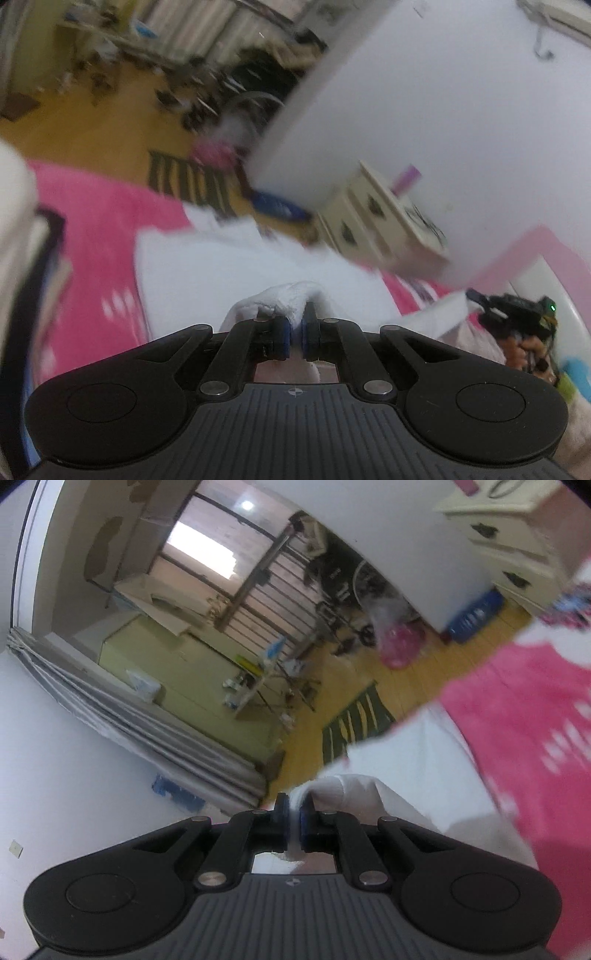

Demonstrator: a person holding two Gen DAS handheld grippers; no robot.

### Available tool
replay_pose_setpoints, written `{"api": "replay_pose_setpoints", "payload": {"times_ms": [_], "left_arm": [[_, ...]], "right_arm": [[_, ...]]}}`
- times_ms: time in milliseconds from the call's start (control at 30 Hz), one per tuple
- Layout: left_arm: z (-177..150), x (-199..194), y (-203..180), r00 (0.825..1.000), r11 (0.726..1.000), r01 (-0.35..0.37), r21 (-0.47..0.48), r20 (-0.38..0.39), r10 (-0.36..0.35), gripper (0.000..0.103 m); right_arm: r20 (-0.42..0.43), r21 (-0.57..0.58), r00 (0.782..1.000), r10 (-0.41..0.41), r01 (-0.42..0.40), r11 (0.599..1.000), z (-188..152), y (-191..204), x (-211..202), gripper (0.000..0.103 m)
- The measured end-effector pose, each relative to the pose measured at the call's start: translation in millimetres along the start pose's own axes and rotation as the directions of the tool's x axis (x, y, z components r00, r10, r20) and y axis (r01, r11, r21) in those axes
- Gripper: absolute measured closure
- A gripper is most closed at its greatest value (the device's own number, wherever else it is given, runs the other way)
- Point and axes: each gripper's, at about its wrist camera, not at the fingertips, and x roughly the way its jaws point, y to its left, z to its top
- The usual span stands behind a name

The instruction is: Fold clothes

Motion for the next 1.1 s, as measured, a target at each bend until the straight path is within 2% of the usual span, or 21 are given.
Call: {"api": "replay_pose_setpoints", "payload": {"times_ms": [67, 167, 300, 400, 500, 567, 600, 667, 733, 800, 867, 967, 1100], "left_arm": [[20.4, 16.6, 10.7, 0.999, 0.999, -0.028, -0.026, 0.027, 0.029, 0.1], [43.1, 46.8, 29.1, 0.997, 0.996, -0.075, -0.056, 0.015, 0.075, 0.1], [56.7, 92.4, 60.4, 0.989, 0.983, -0.144, -0.11, -0.044, 0.14, 0.1], [59.2, 112.1, 80.5, 0.989, 0.974, -0.145, -0.177, -0.062, 0.136, 0.1], [62.2, 134.4, 105.8, 0.981, 0.937, -0.178, -0.3, -0.128, 0.145, 0.097], [60.1, 147.5, 125.5, 0.975, 0.89, -0.201, -0.409, -0.173, 0.141, 0.096], [58.2, 148.6, 133.1, 0.978, 0.865, -0.188, -0.465, -0.167, 0.122, 0.094], [54.7, 146.2, 142.9, 0.988, 0.825, -0.14, -0.548, -0.131, 0.08, 0.076], [54.5, 136.4, 144.6, 0.995, 0.809, -0.09, -0.581, -0.08, 0.053, 0.068], [55.9, 126.1, 145.2, 0.998, 0.798, -0.056, -0.601, -0.039, 0.041, 0.063], [60.1, 114.8, 144.4, 0.998, 0.795, -0.055, -0.604, -0.013, 0.06, 0.059], [67.2, 94.7, 141.0, 0.997, 0.788, -0.032, -0.615, 0.033, 0.066, 0.057], [71.6, 67.9, 119.9, 0.998, 0.814, 0.005, -0.581, 0.048, 0.028, 0.054]], "right_arm": [[0.009, 0.006, 1.0, 0.016, -0.016, 1.0, 19.7, -4.9, 29.5, 0.096], [0.013, 0.026, 1.0, 0.017, -0.017, 1.0, 40.3, -17.4, 74.6, 0.096], [-0.015, 0.086, 0.998, -0.055, 0.056, 0.995, 47.8, -51.5, 125.6, 0.096], [-0.017, 0.134, 0.996, -0.083, 0.084, 0.987, 49.5, -73.7, 144.8, 0.096], [-0.013, 0.186, 0.994, -0.106, 0.106, 0.977, 50.3, -95.1, 160.5, 0.096], [-0.027, 0.296, 0.992, -0.124, 0.126, 0.947, 47.6, -115.8, 172.4, 0.093], [-0.023, 0.34, 0.991, -0.132, 0.132, 0.931, 46.3, -124.4, 174.9, 0.093], [-0.013, 0.422, 0.99, -0.141, 0.133, 0.897, 43.6, -140.7, 178.6, 0.091], [0.016, 0.473, 0.994, -0.11, 0.09, 0.877, 41.0, -149.9, 172.8, 0.08], [0.038, 0.49, 0.991, -0.127, 0.092, 0.867, 43.3, -153.2, 162.4, 0.071], [0.059, 0.506, 0.988, -0.144, 0.094, 0.857, 45.5, -156.5, 152.0, 0.057], [0.088, 0.517, 0.984, -0.155, 0.088, 0.851, 48.5, -160.1, 131.9, 0.056], [0.112, 0.504, 0.988, -0.107, 0.036, 0.863, 37.0, -154.1, 86.4, 0.055]]}}
